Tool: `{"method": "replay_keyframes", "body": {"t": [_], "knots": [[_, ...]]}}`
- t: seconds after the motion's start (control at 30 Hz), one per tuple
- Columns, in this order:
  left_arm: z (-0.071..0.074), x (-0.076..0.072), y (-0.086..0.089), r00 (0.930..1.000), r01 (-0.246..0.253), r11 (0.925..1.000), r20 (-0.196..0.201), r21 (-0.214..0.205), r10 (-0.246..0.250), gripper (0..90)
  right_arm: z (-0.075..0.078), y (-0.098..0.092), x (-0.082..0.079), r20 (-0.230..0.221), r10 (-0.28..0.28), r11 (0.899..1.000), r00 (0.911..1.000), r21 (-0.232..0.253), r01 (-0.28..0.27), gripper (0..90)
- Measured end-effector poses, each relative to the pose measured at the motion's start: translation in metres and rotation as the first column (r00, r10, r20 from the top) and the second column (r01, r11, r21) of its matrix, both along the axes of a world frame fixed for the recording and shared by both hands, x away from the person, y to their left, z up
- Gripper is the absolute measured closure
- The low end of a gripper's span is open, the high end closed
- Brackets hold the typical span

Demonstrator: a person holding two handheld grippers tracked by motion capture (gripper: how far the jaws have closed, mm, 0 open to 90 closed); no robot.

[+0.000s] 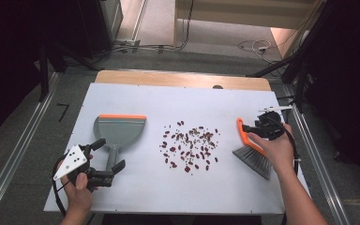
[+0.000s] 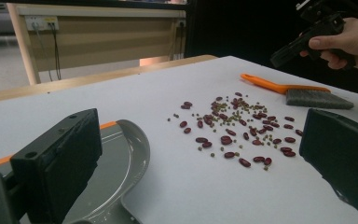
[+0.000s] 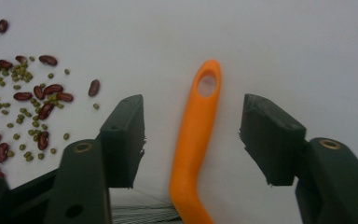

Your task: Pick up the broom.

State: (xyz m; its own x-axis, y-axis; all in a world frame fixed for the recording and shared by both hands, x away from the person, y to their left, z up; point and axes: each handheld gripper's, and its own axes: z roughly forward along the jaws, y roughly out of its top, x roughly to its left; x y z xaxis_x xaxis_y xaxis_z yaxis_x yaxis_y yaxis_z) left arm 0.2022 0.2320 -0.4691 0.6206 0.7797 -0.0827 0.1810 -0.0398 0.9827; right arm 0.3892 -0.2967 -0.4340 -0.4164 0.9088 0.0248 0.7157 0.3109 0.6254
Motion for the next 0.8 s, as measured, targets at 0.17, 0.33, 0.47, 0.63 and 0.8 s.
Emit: {"method": "replay_keyframes", "body": {"t": [0.17,0.33,0.47,0.63,0.8], "knots": [[0.0,0.0,-0.001,1.0,0.002,1.0,-0.003,0.002,-0.002,0.1,-0.011,0.012,0.006,-0.067,0.028,0.995,0.9974,-0.09,-0.034,47.1],[-0.001,0.0,-0.001,0.9999,0.011,0.9999,-0.008,0.009,-0.011,0.1,-0.021,0.019,0.012,-0.127,-0.014,0.991,0.9918,-0.134,-0.003,48.8],[-0.001,0.0,0.0,0.9997,0.023,0.9997,-0.01,0.008,-0.023,0.2,-0.028,0.021,0.015,-0.161,-0.029,0.987,0.9865,-0.158,0.003,52.0],[-0.001,0.001,0.0,0.9995,0.027,0.9996,-0.013,0.007,-0.027,0.2,-0.037,0.022,0.016,-0.199,-0.063,0.984,0.978,-0.175,0.028,56.6],[-0.001,0.001,-0.002,0.9994,0.03,0.9995,-0.016,0.012,-0.03,0.3,-0.04,0.019,0.016,-0.213,-0.105,0.988,0.9713,-0.134,0.078,56.9]]}}
